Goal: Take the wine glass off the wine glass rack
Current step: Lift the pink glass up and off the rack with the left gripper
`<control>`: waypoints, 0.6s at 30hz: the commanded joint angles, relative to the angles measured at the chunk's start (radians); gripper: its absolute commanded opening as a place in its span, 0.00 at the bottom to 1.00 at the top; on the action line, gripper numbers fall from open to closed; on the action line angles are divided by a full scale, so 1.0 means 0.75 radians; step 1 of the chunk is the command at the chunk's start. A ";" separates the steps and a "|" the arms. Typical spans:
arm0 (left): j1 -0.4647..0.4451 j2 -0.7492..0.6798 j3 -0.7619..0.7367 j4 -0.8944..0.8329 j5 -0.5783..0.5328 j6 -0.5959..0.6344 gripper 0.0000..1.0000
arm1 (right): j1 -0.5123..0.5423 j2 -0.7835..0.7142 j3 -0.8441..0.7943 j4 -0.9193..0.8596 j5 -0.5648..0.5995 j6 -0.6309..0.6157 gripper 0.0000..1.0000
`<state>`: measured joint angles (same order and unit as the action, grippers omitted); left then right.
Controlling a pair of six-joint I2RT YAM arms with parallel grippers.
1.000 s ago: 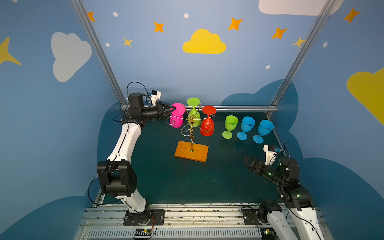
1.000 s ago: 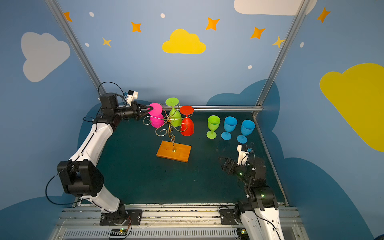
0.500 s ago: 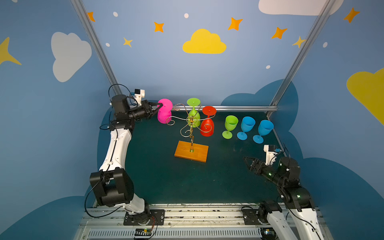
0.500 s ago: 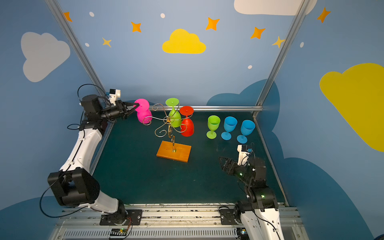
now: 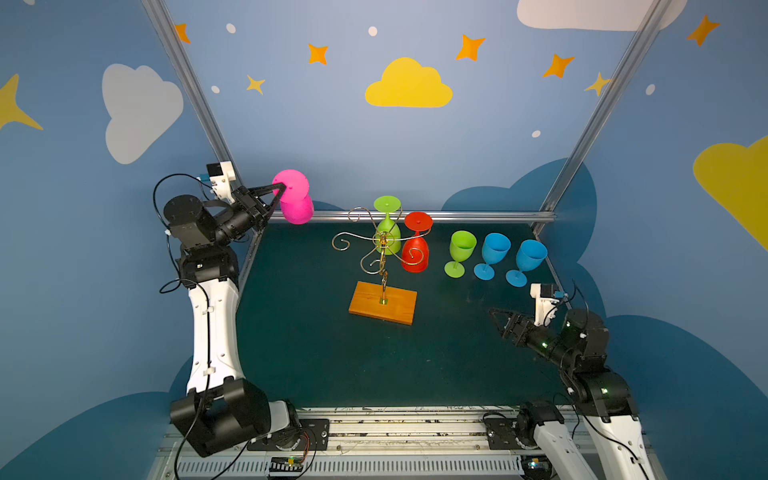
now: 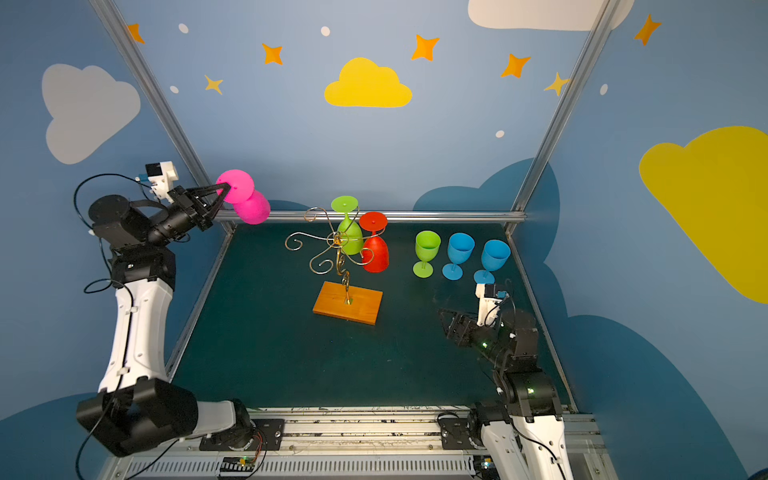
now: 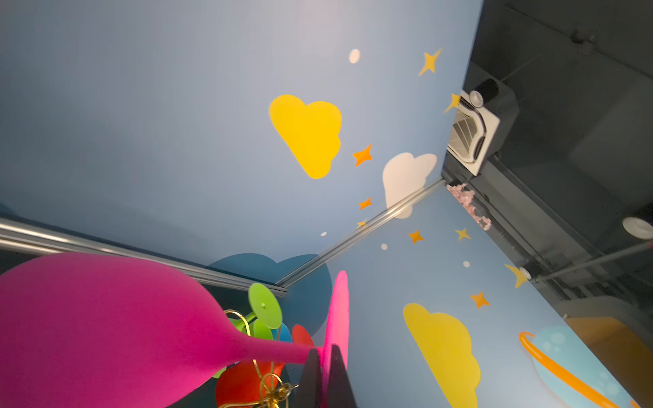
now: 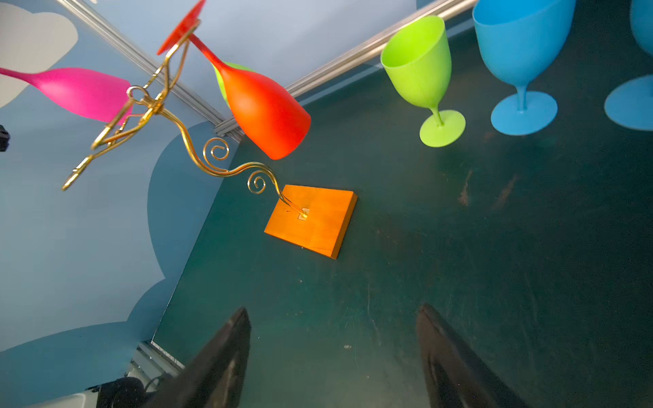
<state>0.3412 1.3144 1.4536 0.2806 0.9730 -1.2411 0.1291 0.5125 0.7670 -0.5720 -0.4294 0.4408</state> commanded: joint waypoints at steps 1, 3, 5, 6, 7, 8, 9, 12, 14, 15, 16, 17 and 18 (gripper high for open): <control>-0.066 -0.071 0.099 0.067 0.046 -0.053 0.03 | 0.015 0.027 0.100 0.099 -0.059 -0.072 0.73; -0.130 -0.078 0.164 0.054 0.093 -0.065 0.03 | 0.026 0.038 0.135 0.146 -0.087 -0.094 0.74; -0.199 -0.072 0.217 0.064 0.131 -0.100 0.03 | 0.040 0.045 0.166 0.198 -0.102 -0.117 0.74; -0.223 -0.068 0.231 0.083 0.140 -0.123 0.03 | 0.048 0.050 0.182 0.223 -0.106 -0.126 0.74; -0.244 -0.064 0.244 0.109 0.145 -0.152 0.03 | 0.057 0.057 0.197 0.254 -0.114 -0.130 0.74; -0.266 -0.061 0.257 0.127 0.150 -0.173 0.03 | 0.065 0.068 0.218 0.288 -0.125 -0.134 0.74; -0.288 -0.057 0.267 0.139 0.149 -0.188 0.03 | 0.074 0.080 0.238 0.316 -0.136 -0.137 0.74; -0.396 -0.030 0.283 0.147 0.145 -0.194 0.03 | 0.120 0.128 0.296 0.414 -0.136 -0.153 0.74; -0.477 -0.001 0.283 0.155 0.153 -0.202 0.03 | 0.161 0.171 0.351 0.464 -0.120 -0.186 0.74; -0.510 0.011 0.275 0.166 0.154 -0.209 0.03 | 0.183 0.192 0.377 0.480 -0.114 -0.206 0.74; -0.544 0.027 0.269 0.177 0.157 -0.217 0.03 | 0.213 0.217 0.404 0.498 -0.104 -0.232 0.74; -0.576 0.043 0.266 0.198 0.160 -0.234 0.03 | 0.245 0.244 0.430 0.513 -0.090 -0.260 0.74; -0.600 0.058 0.261 0.219 0.161 -0.253 0.03 | 0.276 0.269 0.454 0.523 -0.080 -0.287 0.74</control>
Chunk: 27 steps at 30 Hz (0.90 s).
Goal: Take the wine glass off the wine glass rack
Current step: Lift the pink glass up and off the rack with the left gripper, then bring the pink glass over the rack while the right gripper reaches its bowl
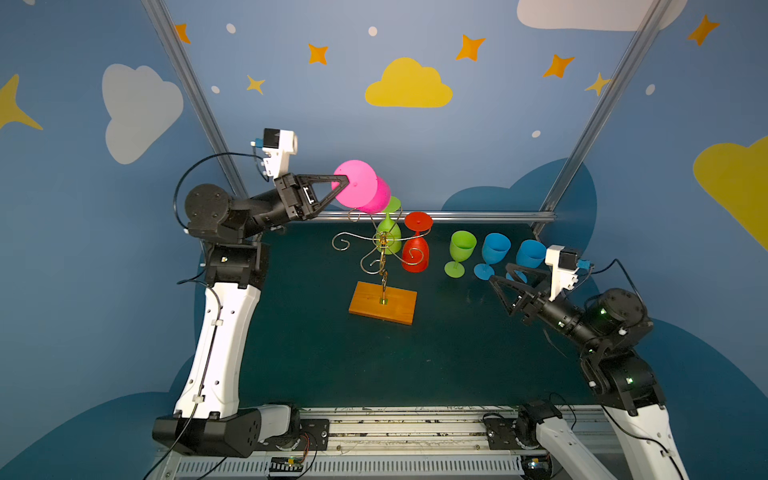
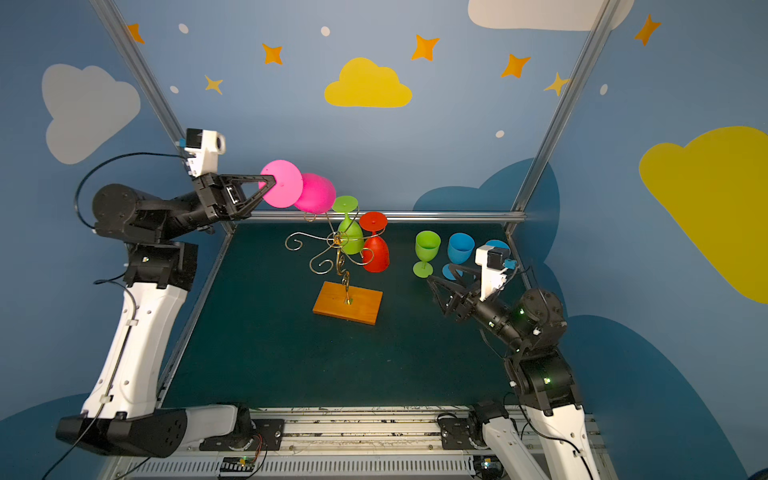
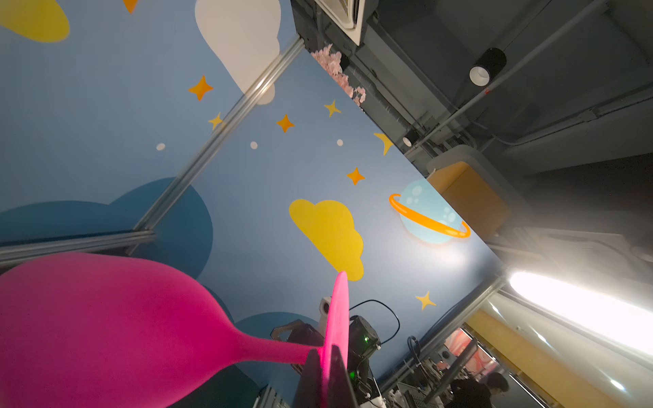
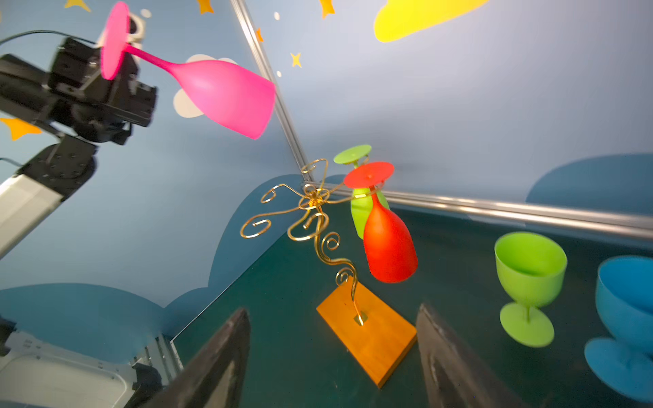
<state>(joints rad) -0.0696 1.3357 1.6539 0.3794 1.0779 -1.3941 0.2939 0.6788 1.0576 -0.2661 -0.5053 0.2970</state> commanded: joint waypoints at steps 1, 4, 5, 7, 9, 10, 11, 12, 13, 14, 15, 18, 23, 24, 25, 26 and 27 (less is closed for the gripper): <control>-0.076 0.043 -0.007 0.110 0.023 -0.068 0.03 | 0.099 0.077 0.091 0.123 0.031 -0.129 0.74; -0.124 0.080 0.003 0.144 0.045 -0.113 0.03 | 0.248 0.158 0.165 0.114 0.110 -0.276 0.75; -0.144 0.092 0.006 0.150 0.053 -0.124 0.03 | 0.307 0.180 0.184 0.110 0.157 -0.343 0.76; -0.179 0.110 0.016 0.151 0.075 -0.141 0.03 | 0.420 0.219 0.206 0.113 0.245 -0.470 0.77; -0.213 0.129 0.024 0.154 0.091 -0.156 0.03 | 0.506 0.264 0.223 0.123 0.317 -0.579 0.79; -0.230 0.137 0.028 0.153 0.098 -0.159 0.03 | 0.539 0.288 0.230 0.132 0.347 -0.625 0.81; -0.245 0.142 0.030 0.143 0.102 -0.158 0.03 | 0.562 0.309 0.239 0.141 0.367 -0.659 0.82; -0.258 0.145 0.028 0.133 0.107 -0.155 0.03 | 0.582 0.332 0.243 0.158 0.386 -0.685 0.83; -0.273 0.150 0.027 0.124 0.113 -0.155 0.03 | 0.593 0.353 0.247 0.178 0.402 -0.703 0.84; -0.284 0.153 0.023 0.124 0.119 -0.157 0.03 | 0.599 0.373 0.252 0.199 0.409 -0.713 0.85; -0.294 0.152 0.017 0.122 0.121 -0.159 0.03 | 0.601 0.392 0.251 0.229 0.413 -0.714 0.86; -0.328 0.148 -0.013 0.109 0.124 -0.148 0.03 | 0.600 0.450 0.265 0.288 0.422 -0.726 0.88; -0.367 0.146 -0.057 0.108 0.130 -0.145 0.03 | 0.599 0.524 0.287 0.326 0.450 -0.739 0.90; -0.369 0.144 -0.070 0.114 0.129 -0.147 0.03 | 0.600 0.531 0.285 0.341 0.453 -0.741 0.90; -0.372 0.139 -0.080 0.115 0.128 -0.146 0.03 | 0.600 0.538 0.284 0.351 0.455 -0.742 0.90; -0.375 0.139 -0.088 0.116 0.126 -0.144 0.03 | 0.600 0.544 0.289 0.355 0.456 -0.741 0.90; -0.376 0.138 -0.096 0.124 0.124 -0.149 0.03 | 0.600 0.552 0.291 0.359 0.459 -0.741 0.90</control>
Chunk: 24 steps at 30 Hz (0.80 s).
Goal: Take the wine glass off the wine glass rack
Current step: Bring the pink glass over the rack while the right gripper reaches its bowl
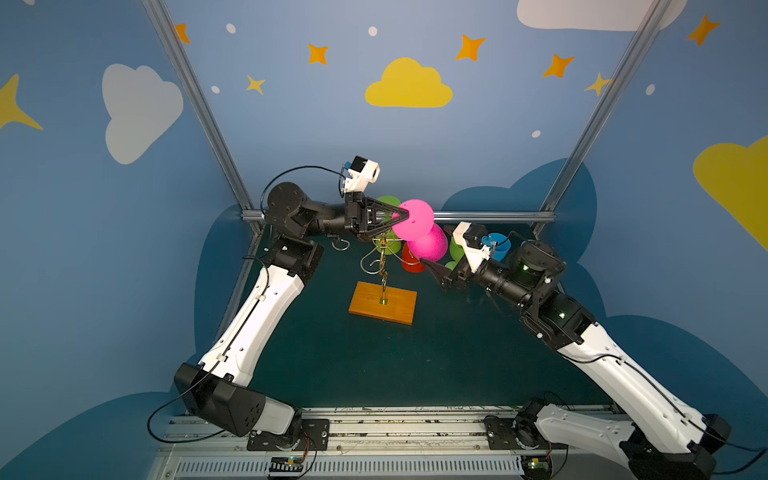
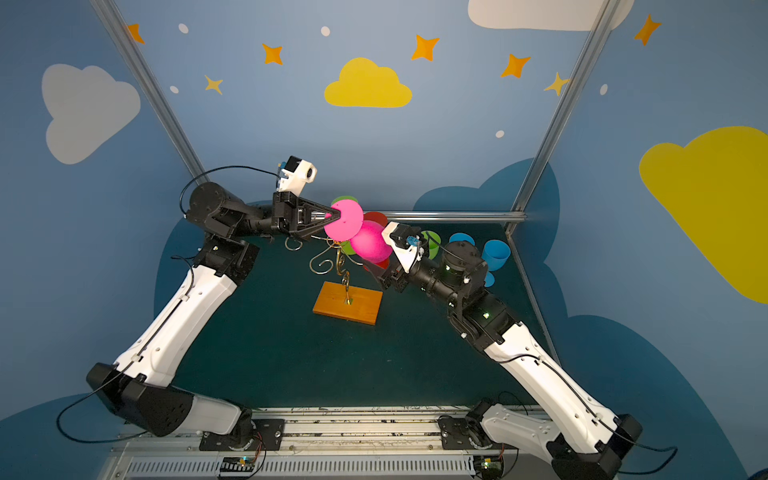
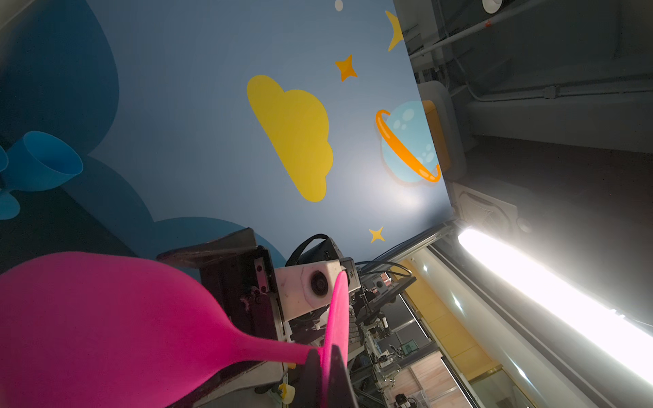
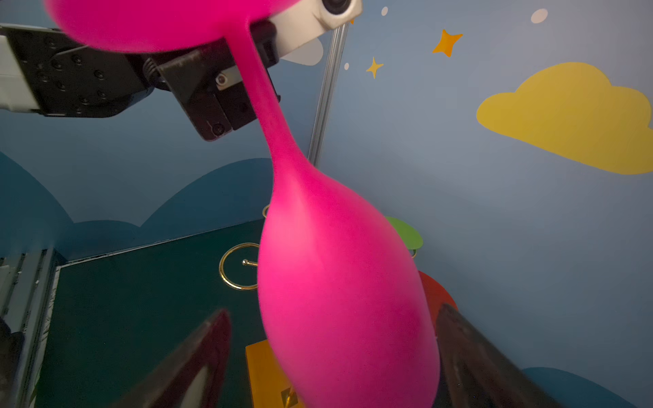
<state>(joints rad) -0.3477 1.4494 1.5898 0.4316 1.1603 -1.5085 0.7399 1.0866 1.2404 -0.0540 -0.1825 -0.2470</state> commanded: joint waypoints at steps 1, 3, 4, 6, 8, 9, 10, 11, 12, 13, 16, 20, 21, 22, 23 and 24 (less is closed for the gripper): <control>-0.005 -0.015 -0.015 0.067 0.016 -0.007 0.03 | 0.005 0.018 0.050 0.078 0.027 -0.020 0.90; -0.007 -0.019 -0.024 0.095 0.014 -0.027 0.03 | 0.005 0.040 0.061 0.073 0.024 -0.019 0.90; -0.012 -0.020 -0.024 0.098 0.014 -0.032 0.03 | 0.007 0.052 0.064 0.072 0.018 -0.017 0.90; -0.015 -0.022 -0.021 0.101 0.014 -0.038 0.03 | 0.008 0.073 0.070 0.073 0.012 -0.009 0.90; -0.022 -0.021 -0.021 0.114 0.014 -0.050 0.03 | 0.010 0.090 0.072 0.083 0.007 0.004 0.90; -0.023 -0.024 -0.021 0.125 0.014 -0.059 0.03 | 0.011 0.098 0.071 0.086 0.001 0.011 0.90; -0.023 -0.023 -0.020 0.132 0.013 -0.066 0.03 | 0.011 0.103 0.070 0.088 -0.004 0.016 0.90; -0.025 -0.025 -0.020 0.140 0.012 -0.073 0.03 | 0.011 0.109 0.072 0.088 -0.008 0.021 0.90; -0.028 -0.028 -0.021 0.144 0.011 -0.079 0.03 | 0.013 0.115 0.074 0.086 -0.010 0.026 0.90; -0.029 -0.030 -0.021 0.146 0.010 -0.081 0.03 | 0.012 0.117 0.074 0.085 -0.010 0.027 0.90; -0.033 -0.033 -0.023 0.160 0.006 -0.091 0.03 | 0.017 0.117 0.065 0.090 -0.004 0.036 0.90; -0.037 -0.037 -0.021 0.175 0.001 -0.096 0.03 | 0.020 0.099 0.058 0.077 -0.008 0.057 0.84; -0.037 -0.037 -0.021 0.175 0.000 -0.096 0.03 | 0.023 0.091 0.055 0.072 -0.005 0.065 0.80; -0.036 -0.037 -0.021 0.175 -0.004 -0.092 0.03 | 0.024 0.083 0.053 0.063 0.000 0.075 0.77; -0.037 -0.034 -0.021 0.171 -0.009 -0.087 0.03 | 0.026 0.072 0.047 0.056 0.002 0.084 0.74; -0.037 -0.032 -0.021 0.165 -0.014 -0.075 0.03 | 0.026 0.059 0.039 0.053 0.004 0.093 0.71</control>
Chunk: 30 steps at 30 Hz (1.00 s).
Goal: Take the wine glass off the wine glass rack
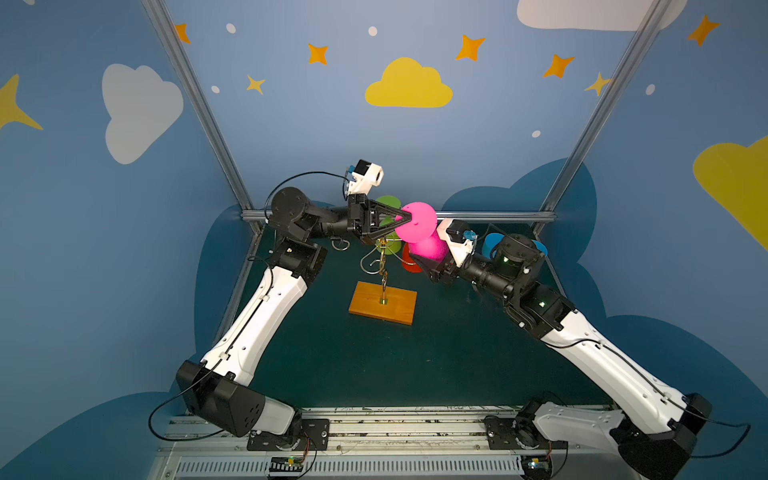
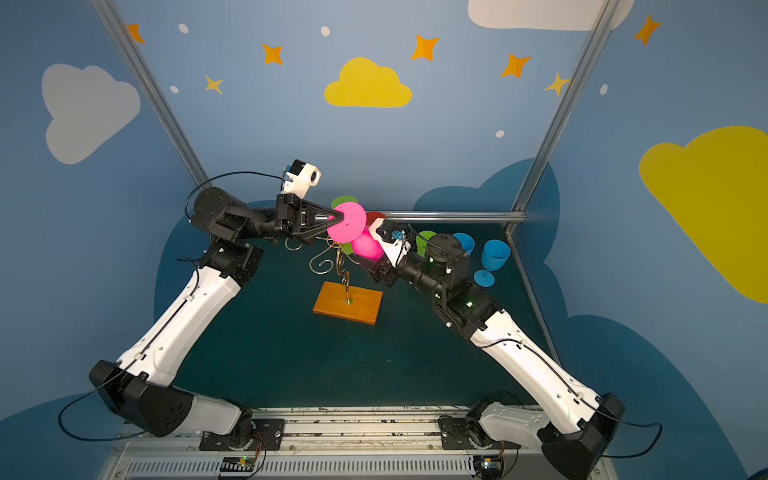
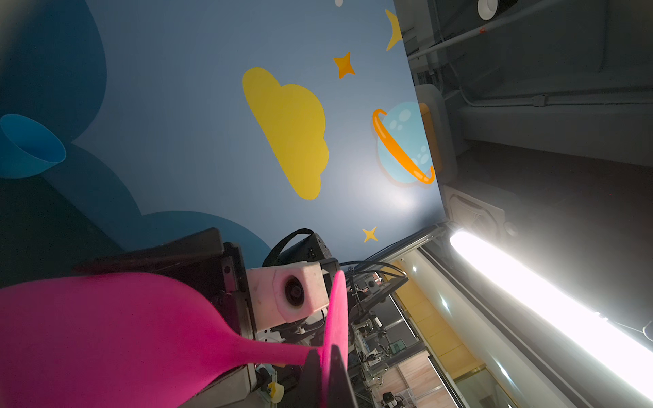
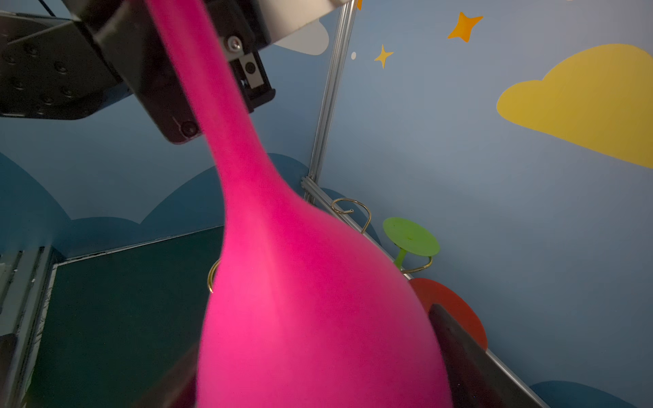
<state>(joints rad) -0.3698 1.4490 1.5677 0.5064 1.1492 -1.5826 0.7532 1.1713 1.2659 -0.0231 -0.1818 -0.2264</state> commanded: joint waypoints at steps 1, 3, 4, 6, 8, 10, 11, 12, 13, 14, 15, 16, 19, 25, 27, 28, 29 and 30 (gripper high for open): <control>-0.007 -0.031 0.009 0.057 -0.003 0.034 0.06 | 0.008 -0.066 -0.003 0.006 0.006 0.076 0.68; -0.006 -0.027 0.009 0.034 -0.019 0.068 0.22 | 0.008 -0.095 -0.007 -0.031 0.020 0.106 0.60; -0.005 -0.028 0.008 0.031 -0.022 0.082 0.29 | 0.009 -0.109 -0.010 -0.052 0.032 0.123 0.58; -0.005 -0.023 0.009 0.021 -0.030 0.130 0.45 | 0.009 -0.146 -0.011 -0.112 0.060 0.163 0.56; -0.004 -0.027 0.002 0.004 -0.042 0.224 0.50 | 0.008 -0.180 0.001 -0.208 0.112 0.210 0.55; -0.002 -0.048 -0.002 -0.113 -0.070 0.411 0.53 | 0.007 -0.207 0.028 -0.329 0.178 0.259 0.54; -0.002 -0.064 -0.001 -0.221 -0.101 0.548 0.54 | 0.006 -0.218 0.047 -0.402 0.208 0.293 0.54; -0.002 -0.075 0.000 -0.312 -0.132 0.681 0.56 | 0.006 -0.228 0.061 -0.468 0.236 0.319 0.54; -0.003 -0.097 0.000 -0.406 -0.179 0.844 0.57 | 0.005 -0.239 0.079 -0.541 0.257 0.348 0.54; -0.006 -0.120 -0.008 -0.490 -0.242 1.007 0.58 | 0.004 -0.249 0.090 -0.603 0.272 0.374 0.54; -0.011 -0.140 -0.025 -0.542 -0.300 1.144 0.59 | 0.003 -0.256 0.101 -0.653 0.276 0.394 0.54; -0.017 -0.169 -0.058 -0.568 -0.366 1.303 0.60 | 0.002 -0.266 0.110 -0.700 0.270 0.407 0.53; -0.047 -0.252 -0.205 -0.512 -0.553 1.747 0.61 | 0.003 -0.273 0.141 -0.814 0.246 0.442 0.53; -0.121 -0.322 -0.410 -0.349 -0.732 2.349 0.62 | 0.008 -0.214 0.229 -0.959 0.163 0.459 0.49; -0.142 -0.331 -0.427 -0.346 -0.773 2.452 0.61 | 0.008 -0.187 0.251 -0.979 0.130 0.459 0.47; -0.150 -0.332 -0.431 -0.337 -0.781 2.487 0.61 | 0.010 -0.171 0.259 -0.985 0.118 0.459 0.47; -0.155 -0.334 -0.437 -0.325 -0.785 2.510 0.61 | 0.011 -0.157 0.268 -0.988 0.106 0.458 0.46; -0.161 -0.334 -0.440 -0.319 -0.780 2.528 0.60 | 0.013 -0.144 0.274 -0.989 0.096 0.458 0.46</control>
<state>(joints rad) -0.4805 1.2133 1.2331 0.2096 0.6167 0.1211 0.7567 1.0412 1.4406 -0.7235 -0.0677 0.1024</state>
